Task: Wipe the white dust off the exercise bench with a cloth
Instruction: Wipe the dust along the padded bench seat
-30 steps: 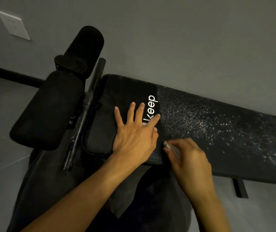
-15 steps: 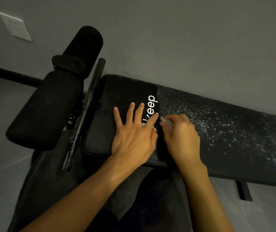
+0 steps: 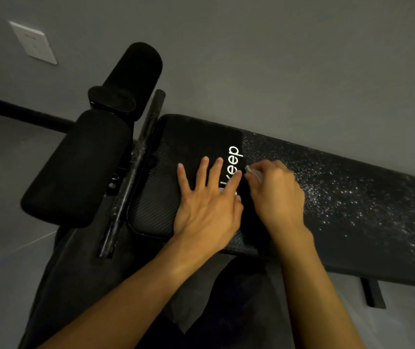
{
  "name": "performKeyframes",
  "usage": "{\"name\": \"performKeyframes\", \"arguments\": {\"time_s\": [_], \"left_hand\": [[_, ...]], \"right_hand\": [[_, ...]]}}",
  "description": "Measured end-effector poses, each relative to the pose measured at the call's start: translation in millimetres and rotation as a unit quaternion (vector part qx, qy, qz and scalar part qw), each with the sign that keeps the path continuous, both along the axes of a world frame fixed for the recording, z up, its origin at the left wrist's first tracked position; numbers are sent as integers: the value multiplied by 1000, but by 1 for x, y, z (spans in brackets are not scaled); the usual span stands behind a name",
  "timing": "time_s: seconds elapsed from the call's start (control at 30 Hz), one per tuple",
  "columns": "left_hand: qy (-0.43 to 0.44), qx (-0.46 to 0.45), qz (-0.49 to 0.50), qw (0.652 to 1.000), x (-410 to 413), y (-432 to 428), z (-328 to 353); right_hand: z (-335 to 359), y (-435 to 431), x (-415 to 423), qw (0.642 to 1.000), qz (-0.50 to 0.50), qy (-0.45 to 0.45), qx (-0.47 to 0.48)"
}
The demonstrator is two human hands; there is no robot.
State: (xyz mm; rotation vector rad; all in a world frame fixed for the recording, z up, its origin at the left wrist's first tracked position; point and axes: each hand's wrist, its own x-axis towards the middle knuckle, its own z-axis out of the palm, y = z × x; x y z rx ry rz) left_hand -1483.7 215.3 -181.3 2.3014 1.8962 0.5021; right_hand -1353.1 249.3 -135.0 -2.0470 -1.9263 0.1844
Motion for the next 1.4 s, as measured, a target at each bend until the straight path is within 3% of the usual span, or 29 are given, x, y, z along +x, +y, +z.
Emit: {"name": "performKeyframes", "arguments": {"time_s": [0.13, 0.37, 0.57, 0.77, 1.03, 1.17, 1.4], "left_hand": [[-6, 3, 2, 1000, 1, 1, -1], [-4, -4, -2, 1000, -1, 1, 0], [-14, 2, 2, 1000, 0, 0, 0], [-12, -6, -4, 1000, -1, 0, 0], [-12, -7, 0, 1000, 0, 1, 3], [-20, -10, 3, 1000, 0, 0, 4], [-21, -9, 5, 1000, 0, 1, 5]], "right_hand": [[3, -31, 6, 999, 12, 29, -23], [4, 31, -6, 1000, -10, -6, -11], [2, 0, 5, 999, 11, 21, -23], [3, 57, -9, 1000, -12, 11, -8], [7, 59, -3, 999, 10, -24, -33], [11, 93, -14, 1000, -1, -8, -22], [4, 79, -4, 999, 17, 7, -32]]}}
